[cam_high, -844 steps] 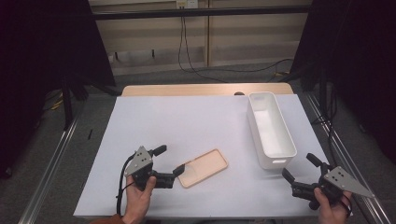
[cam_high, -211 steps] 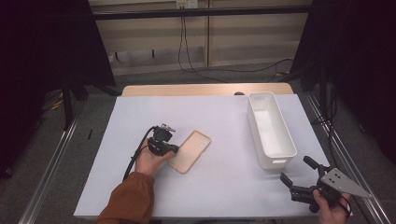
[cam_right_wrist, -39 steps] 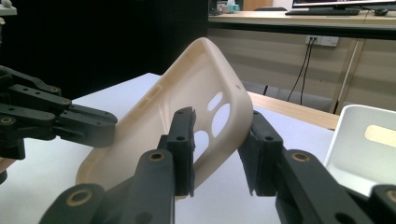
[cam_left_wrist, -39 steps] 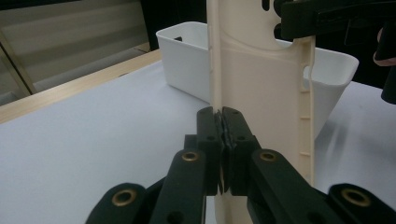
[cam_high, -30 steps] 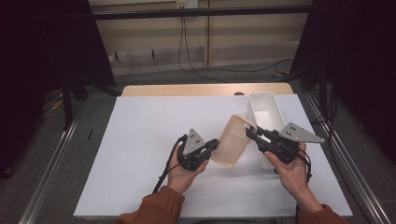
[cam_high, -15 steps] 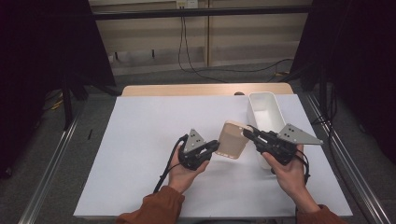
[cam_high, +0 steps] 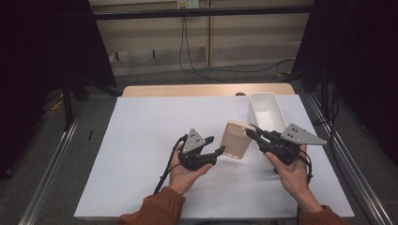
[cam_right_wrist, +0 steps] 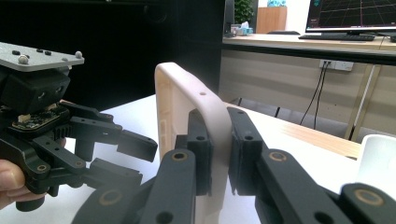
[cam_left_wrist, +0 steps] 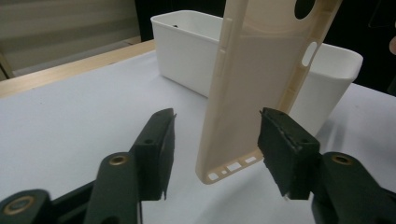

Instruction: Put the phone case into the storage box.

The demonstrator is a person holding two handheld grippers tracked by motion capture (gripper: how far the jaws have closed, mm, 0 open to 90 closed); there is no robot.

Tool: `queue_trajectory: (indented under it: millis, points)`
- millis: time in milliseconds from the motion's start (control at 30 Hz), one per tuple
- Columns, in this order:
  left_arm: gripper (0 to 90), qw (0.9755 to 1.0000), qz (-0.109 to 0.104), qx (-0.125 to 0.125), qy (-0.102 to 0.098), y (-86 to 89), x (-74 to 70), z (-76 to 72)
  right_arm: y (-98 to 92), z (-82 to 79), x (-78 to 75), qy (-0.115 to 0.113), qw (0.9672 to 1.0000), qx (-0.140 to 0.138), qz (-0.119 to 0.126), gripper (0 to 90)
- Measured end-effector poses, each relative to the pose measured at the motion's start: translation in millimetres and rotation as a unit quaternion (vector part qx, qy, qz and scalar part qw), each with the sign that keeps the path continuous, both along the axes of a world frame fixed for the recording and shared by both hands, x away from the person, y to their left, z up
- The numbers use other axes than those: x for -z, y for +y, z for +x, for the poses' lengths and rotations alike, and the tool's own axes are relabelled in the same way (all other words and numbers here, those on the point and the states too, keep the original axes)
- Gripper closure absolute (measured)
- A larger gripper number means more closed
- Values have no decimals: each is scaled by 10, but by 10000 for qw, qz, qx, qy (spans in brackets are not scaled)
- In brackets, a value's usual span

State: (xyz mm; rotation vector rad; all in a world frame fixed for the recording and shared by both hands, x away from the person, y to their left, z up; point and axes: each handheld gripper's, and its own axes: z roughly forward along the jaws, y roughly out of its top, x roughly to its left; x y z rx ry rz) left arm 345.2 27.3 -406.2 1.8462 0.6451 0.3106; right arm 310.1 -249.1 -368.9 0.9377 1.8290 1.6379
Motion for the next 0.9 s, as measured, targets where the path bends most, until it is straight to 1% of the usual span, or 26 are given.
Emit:
queue_trajectory:
  millis: [167,200,233,267,300,333,367,400,433,500,567,600,700,767,800,867,900]
  points:
    - [252,9999,-113,37,-82,9,-13,8,-2,-1,-8,-3,10000,-25,29,810]
    - [218,9999,-64,28,-105,18,-18,10,-3,-4,-13,2,10000,-32,38,810]
    - [176,9999,-70,-9,-81,23,-25,9,-3,-4,-19,-13,10000,-35,36,810]
    - [141,9999,-108,16,-69,41,-33,14,-2,-8,-27,-19,10000,-36,53,810]
    - [129,9998,-174,28,-49,55,-42,13,-1,-10,-35,-32,10000,-47,56,810]
    - [118,9998,-142,36,-92,71,-55,11,0,-12,-42,-48,10000,-51,44,810]
    - [94,9998,-90,0,-192,87,-67,9,0,-14,-48,-52,10000,-61,52,810]
    - [76,9996,-91,-38,-270,104,-76,6,2,-17,-52,-34,10000,-65,53,810]
    - [64,9994,-117,-6,-335,127,-82,10,4,-17,-53,-21,10000,-68,37,810]
    - [51,9992,-161,-57,-355,175,-103,15,6,-14,-49,-11,9999,-93,52,810]
    - [44,9991,-330,-8,-266,231,-126,21,3,-13,-54,-6,9999,-101,47,810]
    - [37,9990,-366,-61,-252,254,-136,14,-2,-13,-60,-18,9999,-92,45,810]
    - [33,9987,-203,-210,-410,337,-138,-16,-22,-14,-85,-20,9999,-79,65,810]
    - [34,9987,-163,-263,-399,404,-112,-36,-34,-16,-100,-19,9999,-61,90,810]
    - [34,9989,-151,-238,-377,442,-102,-43,-37,-17,-106,-15,9999,-65,84,810]
    - [39,9988,-207,-203,-386,527,-81,-56,-40,-17,-118,-34,9999,-66,74,809]
    - [41,9985,-235,-279,-404,563,-74,-65,-39,-16,-124,-36,10000,-65,47,809]
